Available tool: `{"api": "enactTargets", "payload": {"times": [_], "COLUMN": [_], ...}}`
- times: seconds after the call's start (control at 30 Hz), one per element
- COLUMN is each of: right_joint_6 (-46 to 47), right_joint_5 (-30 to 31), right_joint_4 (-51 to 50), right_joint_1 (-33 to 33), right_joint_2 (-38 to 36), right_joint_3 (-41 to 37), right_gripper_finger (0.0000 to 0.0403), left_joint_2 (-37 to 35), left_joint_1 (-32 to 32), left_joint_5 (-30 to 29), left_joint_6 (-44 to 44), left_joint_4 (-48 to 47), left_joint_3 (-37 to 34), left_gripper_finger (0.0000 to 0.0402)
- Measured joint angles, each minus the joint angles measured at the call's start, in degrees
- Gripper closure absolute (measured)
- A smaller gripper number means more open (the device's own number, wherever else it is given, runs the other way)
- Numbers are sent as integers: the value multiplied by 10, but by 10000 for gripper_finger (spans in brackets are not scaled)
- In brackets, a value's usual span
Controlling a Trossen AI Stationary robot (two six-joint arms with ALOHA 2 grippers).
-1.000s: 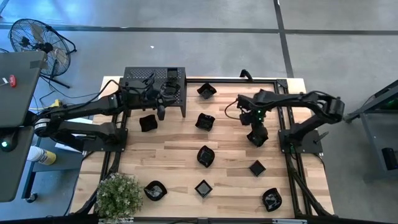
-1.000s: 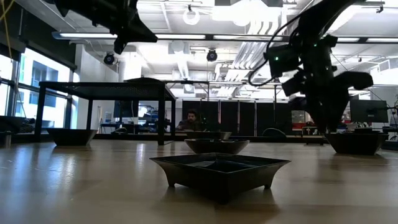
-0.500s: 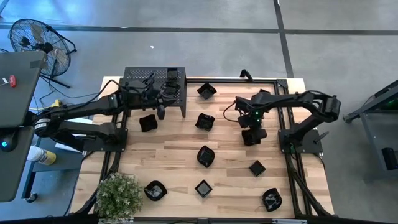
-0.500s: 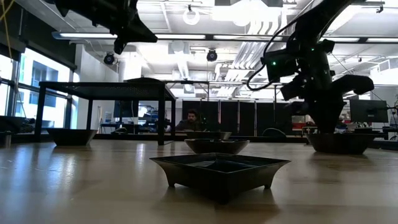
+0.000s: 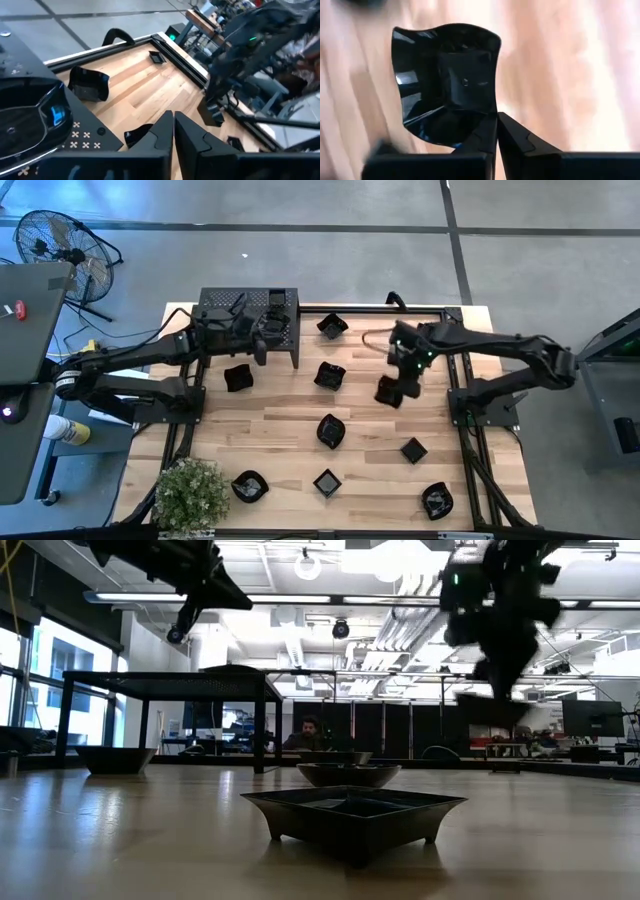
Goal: Pick & Place Mini shaped plates
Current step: Put the distorted square plate on the shelf
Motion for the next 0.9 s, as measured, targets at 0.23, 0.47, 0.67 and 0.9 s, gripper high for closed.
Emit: {"api": "enactTargets", "payload": {"times": [0.23, 0.47, 0.67, 0.9], "right_joint_6": [125, 173, 161, 133], "right_joint_5": [146, 260, 304, 307], "right_joint_4": [36, 57, 96, 120], "right_joint_1": [44, 77, 98, 109], "right_joint_2": [21, 112, 170, 206], "right_joint_3": [149, 271, 349, 390], "right_gripper_finger": [398, 400, 396, 400], "left_joint_2": [56, 126, 154, 179], "left_joint_1": [-16, -43, -42, -71], "left_joint_5": [-7, -48, -51, -95], "left_joint_6": [24, 64, 75, 140], "left_joint_4": [-57, -62, -67, -71], "left_joint_3": [61, 139, 172, 208], "left_gripper_finger": [317, 262, 259, 259]}}
